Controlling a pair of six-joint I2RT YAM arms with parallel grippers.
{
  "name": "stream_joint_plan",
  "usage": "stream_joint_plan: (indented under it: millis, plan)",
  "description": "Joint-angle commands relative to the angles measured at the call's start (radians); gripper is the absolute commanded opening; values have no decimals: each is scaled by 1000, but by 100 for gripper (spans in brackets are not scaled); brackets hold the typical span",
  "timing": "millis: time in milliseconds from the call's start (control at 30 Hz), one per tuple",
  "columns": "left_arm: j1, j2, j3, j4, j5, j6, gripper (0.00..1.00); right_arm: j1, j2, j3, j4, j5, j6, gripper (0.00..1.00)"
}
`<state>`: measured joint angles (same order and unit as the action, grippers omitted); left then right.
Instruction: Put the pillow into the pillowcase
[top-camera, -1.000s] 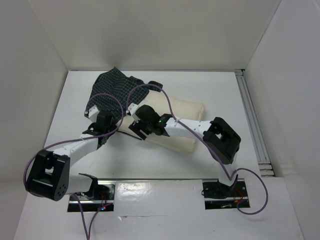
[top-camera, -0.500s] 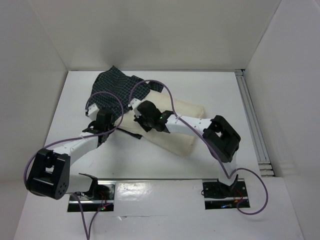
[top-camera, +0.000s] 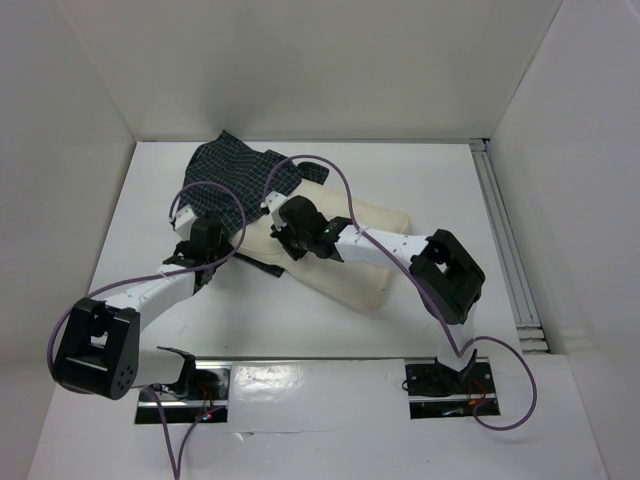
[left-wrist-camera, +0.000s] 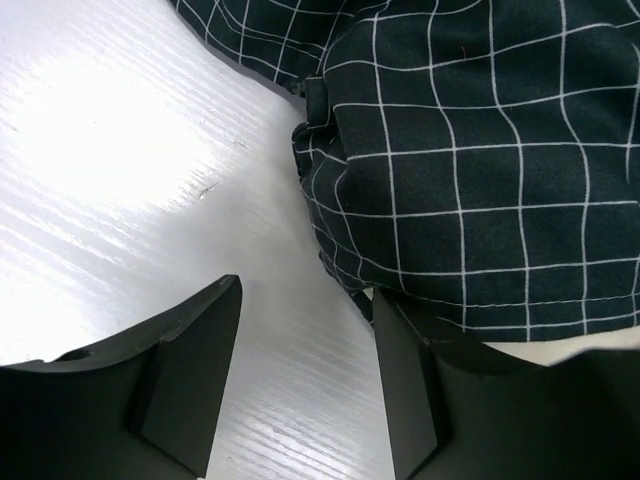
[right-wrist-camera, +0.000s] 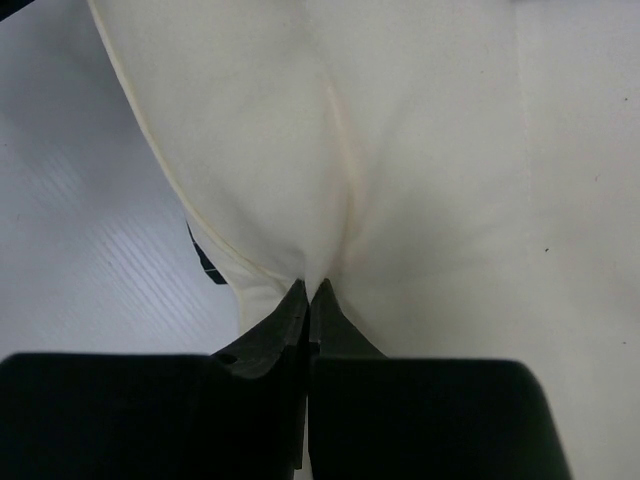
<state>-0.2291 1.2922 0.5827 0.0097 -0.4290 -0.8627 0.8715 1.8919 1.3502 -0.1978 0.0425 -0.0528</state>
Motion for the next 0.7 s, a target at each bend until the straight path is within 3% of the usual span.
stream_joint_plan:
  millis: [0, 67, 333, 367, 400, 667]
  plan:
    - [4, -13, 9, 73, 12, 8, 65, -16, -37, 26, 17, 17, 4, 0]
    - [4, 1, 19, 73, 3, 8, 59, -16, -37, 26, 17, 17, 4, 0]
    - [42, 75, 83, 61, -22, 8, 16, -16, -28, 44, 17, 17, -5, 0]
    - [42, 75, 83, 61, -22, 8, 4, -16, -28, 44, 17, 17, -5, 0]
    - [42, 75, 83, 61, -22, 8, 0, -16, -28, 44, 17, 17, -5, 0]
    - [-38, -11, 101, 73, 62, 94, 0, -25, -19, 62, 17, 17, 17, 0]
